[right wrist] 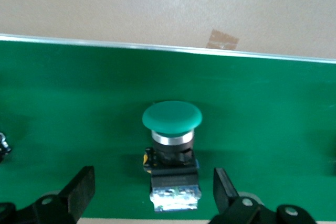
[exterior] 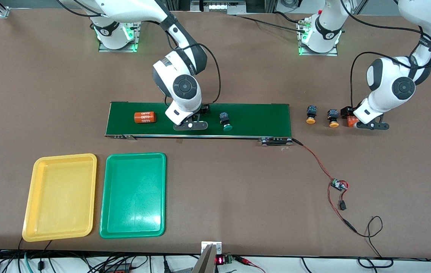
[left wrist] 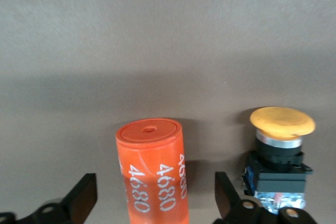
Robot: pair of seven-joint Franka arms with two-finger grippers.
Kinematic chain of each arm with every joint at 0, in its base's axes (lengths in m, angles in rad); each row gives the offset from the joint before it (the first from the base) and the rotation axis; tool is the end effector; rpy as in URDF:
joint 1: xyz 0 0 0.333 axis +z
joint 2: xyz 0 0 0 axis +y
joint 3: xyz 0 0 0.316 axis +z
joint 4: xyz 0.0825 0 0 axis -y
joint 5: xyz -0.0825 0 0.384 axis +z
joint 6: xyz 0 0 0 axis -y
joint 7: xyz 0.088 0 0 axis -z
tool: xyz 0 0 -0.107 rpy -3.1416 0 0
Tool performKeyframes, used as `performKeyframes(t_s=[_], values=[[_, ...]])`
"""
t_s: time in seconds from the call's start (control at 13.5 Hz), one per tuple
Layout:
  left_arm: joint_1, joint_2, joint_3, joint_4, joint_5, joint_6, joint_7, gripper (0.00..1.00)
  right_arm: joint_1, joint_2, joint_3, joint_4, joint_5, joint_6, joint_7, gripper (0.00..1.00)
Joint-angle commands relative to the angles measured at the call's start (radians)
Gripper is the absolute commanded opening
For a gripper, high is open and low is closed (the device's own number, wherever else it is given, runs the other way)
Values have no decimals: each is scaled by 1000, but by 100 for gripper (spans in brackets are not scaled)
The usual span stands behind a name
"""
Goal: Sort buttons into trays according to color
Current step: 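Grasp a green button with the right gripper while the left grasps a battery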
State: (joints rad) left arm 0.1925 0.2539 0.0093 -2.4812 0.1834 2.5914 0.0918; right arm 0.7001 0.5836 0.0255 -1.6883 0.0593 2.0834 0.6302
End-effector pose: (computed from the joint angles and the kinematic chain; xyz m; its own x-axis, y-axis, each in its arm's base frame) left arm 0.4497 0.0887 0.1794 0.9867 -0.0481 -0.1554 -0.0581 -0.9965 -0.0604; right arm 0.4899 0.4364 0.2452 0.9810 0.0515 -0.1871 0.0643 -0.9959 0.0630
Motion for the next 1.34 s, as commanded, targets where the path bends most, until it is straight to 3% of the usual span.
performKeyframes(t_s=[0.0,0.15,0.22,0.3,0.37,0.52,0.74,1.04,1.26], values=[[2,16,8,2,-24,12,26,51,6,-1,-9,-14,10,-22,16,98],[10,13,8,11,-24,4,35,28,-1,-7,-12,-13,10,-65,16,79],[11,2,6,18,-21,-6,40,16,-2,-14,-16,-10,10,-86,16,63],[11,-11,5,39,-21,-38,39,12,-7,-24,-19,-4,10,-104,17,38],[15,-16,-3,63,-19,-86,40,11,-17,-33,-19,-4,10,-115,17,30],[16,-39,-44,149,-16,-231,43,11,-27,-44,-21,-2,10,-137,16,21],[15,-44,-158,309,-24,-448,161,12,-51,-61,-32,44,7,-141,3,16],[5,-35,-337,366,-25,-479,356,13,-151,-50,-42,165,-6,-163,-7,14],[-25,-22,-445,375,-27,-470,448,13,-227,27,-42,267,-6,-141,-38,15]])
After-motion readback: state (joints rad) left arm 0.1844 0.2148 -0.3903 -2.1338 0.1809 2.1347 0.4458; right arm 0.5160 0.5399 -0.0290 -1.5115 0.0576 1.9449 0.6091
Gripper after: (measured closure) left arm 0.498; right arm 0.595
